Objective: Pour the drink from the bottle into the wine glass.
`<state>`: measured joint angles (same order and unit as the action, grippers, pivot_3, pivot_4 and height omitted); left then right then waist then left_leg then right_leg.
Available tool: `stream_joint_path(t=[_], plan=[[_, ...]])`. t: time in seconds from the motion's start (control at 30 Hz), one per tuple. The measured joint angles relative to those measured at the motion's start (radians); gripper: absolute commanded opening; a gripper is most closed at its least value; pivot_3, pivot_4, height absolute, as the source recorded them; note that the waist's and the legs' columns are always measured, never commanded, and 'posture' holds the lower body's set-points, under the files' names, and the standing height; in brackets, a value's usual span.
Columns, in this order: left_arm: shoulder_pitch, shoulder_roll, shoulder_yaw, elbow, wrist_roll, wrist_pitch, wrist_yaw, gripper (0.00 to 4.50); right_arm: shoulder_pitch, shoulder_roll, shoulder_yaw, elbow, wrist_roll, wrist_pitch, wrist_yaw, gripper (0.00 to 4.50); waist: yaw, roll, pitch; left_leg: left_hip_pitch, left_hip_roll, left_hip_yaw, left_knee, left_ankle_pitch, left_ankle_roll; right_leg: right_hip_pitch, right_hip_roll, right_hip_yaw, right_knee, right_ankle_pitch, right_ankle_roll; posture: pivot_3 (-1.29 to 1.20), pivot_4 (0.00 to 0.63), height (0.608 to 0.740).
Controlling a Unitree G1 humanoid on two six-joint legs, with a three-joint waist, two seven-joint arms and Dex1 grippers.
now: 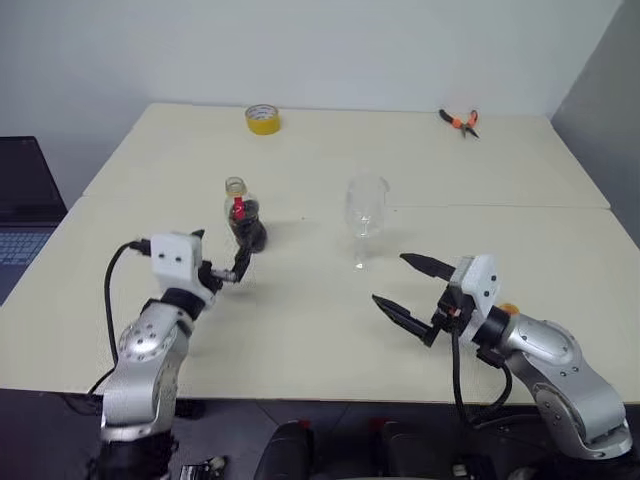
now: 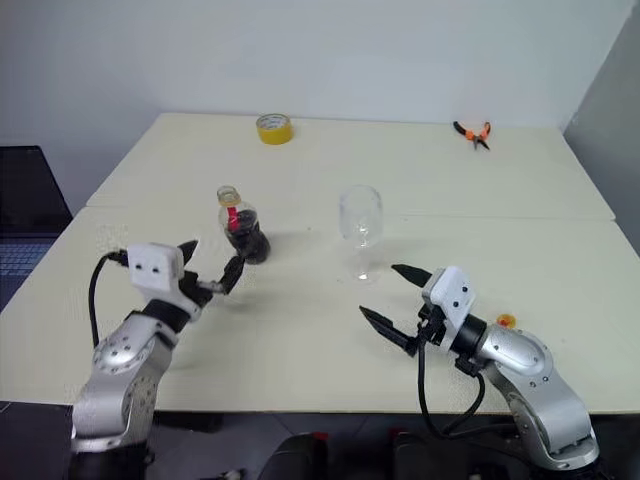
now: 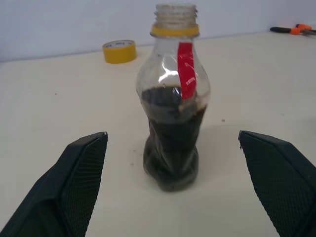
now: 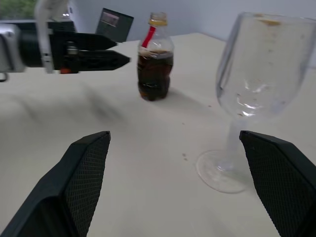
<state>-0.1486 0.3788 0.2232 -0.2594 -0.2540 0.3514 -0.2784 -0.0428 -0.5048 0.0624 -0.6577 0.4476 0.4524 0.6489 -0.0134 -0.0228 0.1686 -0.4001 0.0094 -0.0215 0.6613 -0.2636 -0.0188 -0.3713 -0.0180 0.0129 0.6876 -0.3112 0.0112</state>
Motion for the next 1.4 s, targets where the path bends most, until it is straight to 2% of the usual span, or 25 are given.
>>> stream_joint_path(t=[0.43,0.8,0.93,1.1,1.17,1.27,1.4], plan=[[-0.167,-0.034,-0.077,0.258,0.051,-0.042,-0.009,4.5,-0.039,-0.06,-0.003,-0.068,0.079,0.069,0.003,4.48,0.007,0.0,0.0,0.0,0.0,0.0,0.0,0.0,0.0,0.0,0.0,0.0,-0.001,0.0,0.0,0.0,0.15,0.74],[-0.271,-0.057,-0.078,0.443,0.063,-0.114,0.003,4.5,-0.052,-0.066,-0.004,-0.086,0.083,0.078,-0.011,4.48,0.01,-0.001,0.0,-0.001,0.0,0.0,0.0,0.0,0.0,0.0,0.0,-0.001,-0.001,0.0,0.0,0.0,0.15,0.74],[-0.308,-0.062,-0.078,0.505,0.057,-0.14,-0.016,3.55,-0.057,-0.066,-0.003,-0.088,0.082,0.078,-0.02,4.5,0.01,-0.001,0.0,-0.001,0.0,0.0,0.0,0.0,0.0,0.0,0.0,0.0,-0.001,0.0,0.0,0.0,0.15,0.74],[-0.314,-0.062,-0.07,0.535,0.054,-0.148,-0.028,1.79,-0.061,-0.066,-0.003,-0.088,0.082,0.079,-0.026,4.5,0.01,-0.001,0.0,-0.001,0.0,0.0,0.0,0.0,0.0,0.0,0.0,0.0,-0.001,0.0,0.0,0.0,0.15,0.74],[-0.315,-0.062,-0.066,0.544,0.054,-0.158,-0.035,1.23,-0.061,-0.066,-0.003,-0.088,0.082,0.079,-0.033,4.5,0.01,-0.001,0.0,-0.001,0.0,0.0,0.0,0.0,0.0,0.0,0.0,0.0,-0.001,0.0,0.0,0.0,0.15,0.74],[-0.316,-0.062,-0.065,0.549,0.054,-0.165,-0.041,0.86,-0.061,-0.066,-0.003,-0.088,0.082,0.079,-0.04,4.5,0.01,-0.001,0.0,-0.001,0.0,0.0,0.0,0.0,0.0,0.0,0.0,0.0,-0.001,0.0,0.0,0.0,0.15,0.74],[-0.321,-0.058,-0.07,0.55,0.059,-0.18,-0.063,0.69,-0.061,-0.065,-0.002,-0.088,0.08,0.078,-0.044,4.5,0.01,-0.001,0.0,-0.001,0.0,0.0,0.0,0.0,0.0,0.0,0.0,-0.001,-0.001,0.0,0.0,0.0,0.15,0.74]])
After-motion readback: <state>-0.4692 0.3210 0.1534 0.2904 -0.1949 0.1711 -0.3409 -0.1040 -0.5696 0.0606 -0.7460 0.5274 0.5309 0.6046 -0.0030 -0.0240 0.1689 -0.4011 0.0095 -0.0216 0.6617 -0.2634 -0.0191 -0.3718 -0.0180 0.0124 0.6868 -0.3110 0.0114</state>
